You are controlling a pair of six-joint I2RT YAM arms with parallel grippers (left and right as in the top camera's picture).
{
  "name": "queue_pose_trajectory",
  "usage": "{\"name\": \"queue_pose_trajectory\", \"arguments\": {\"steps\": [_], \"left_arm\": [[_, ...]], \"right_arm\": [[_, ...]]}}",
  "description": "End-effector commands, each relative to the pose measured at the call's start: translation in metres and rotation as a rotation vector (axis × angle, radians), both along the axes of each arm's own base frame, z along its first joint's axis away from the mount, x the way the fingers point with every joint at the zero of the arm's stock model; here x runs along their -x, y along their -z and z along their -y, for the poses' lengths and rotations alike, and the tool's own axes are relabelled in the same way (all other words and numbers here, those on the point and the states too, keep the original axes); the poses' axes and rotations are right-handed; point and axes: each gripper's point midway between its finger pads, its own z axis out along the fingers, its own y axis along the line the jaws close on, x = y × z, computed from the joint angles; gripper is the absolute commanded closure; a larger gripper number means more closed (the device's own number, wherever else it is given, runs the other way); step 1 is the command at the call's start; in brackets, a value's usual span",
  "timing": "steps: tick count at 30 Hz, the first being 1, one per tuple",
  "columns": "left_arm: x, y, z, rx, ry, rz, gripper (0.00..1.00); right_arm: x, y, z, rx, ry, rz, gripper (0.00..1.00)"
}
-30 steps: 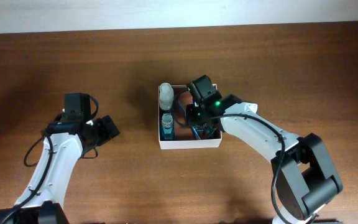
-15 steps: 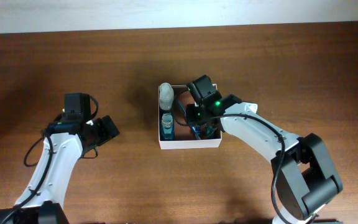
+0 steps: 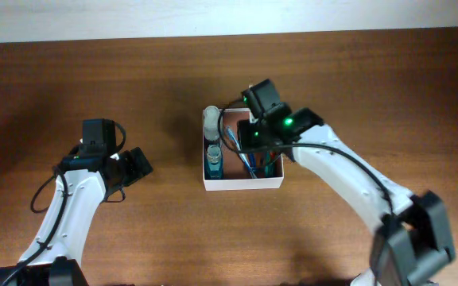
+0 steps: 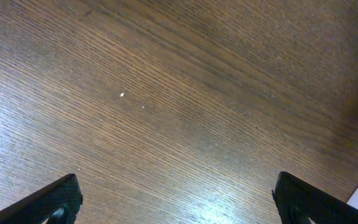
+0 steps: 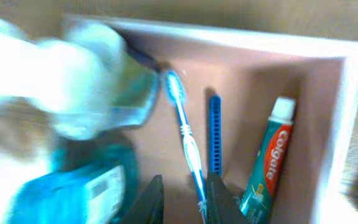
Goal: Pack container
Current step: 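Withdraw the right gripper back over the green soap bar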
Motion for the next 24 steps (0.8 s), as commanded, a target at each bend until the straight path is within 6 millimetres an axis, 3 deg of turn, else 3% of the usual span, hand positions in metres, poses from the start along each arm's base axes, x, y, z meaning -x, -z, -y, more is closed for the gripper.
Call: {"name": "queue_pose_trajectory", "arguments": {"steps": [1, 5, 10, 16, 18, 20, 24], "left_arm": [[0.000, 0.002, -0.002, -0.007, -0.003, -0.007, 0.00], [0.000, 0.002, -0.002, -0.007, -0.003, -0.007, 0.00], [0.000, 0.002, -0.002, -0.007, -0.003, -0.007, 0.00], [0.000, 0.002, -0.002, -0.007, -0.003, -0.007, 0.00], [0.000, 0.002, -0.002, -0.007, -0.003, -0.007, 0.00], [0.000, 0.002, -0.002, -0.007, -0.003, -0.007, 0.00], [0.000, 0.002, -0.002, -0.007, -0.003, -0.007, 0.00]], "right_arm": [[-0.006, -0.042, 0.012, -0.027, 0.013, 0.077, 0.83], [-0.008, -0.049, 0.045, -0.002, 0.065, 0.070, 0.83], [-0.007, -0.036, 0.102, 0.039, 0.194, -0.020, 0.78], [0.000, -0.023, 0.155, 0.066, 0.319, -0.107, 0.31], [0.003, -0.017, 0.166, 0.075, 0.346, -0.128, 0.21], [0.007, -0.008, 0.175, 0.093, 0.364, -0.148, 0.02], [0.010, 0.011, 0.183, 0.141, 0.360, -0.166, 0.02]]}}
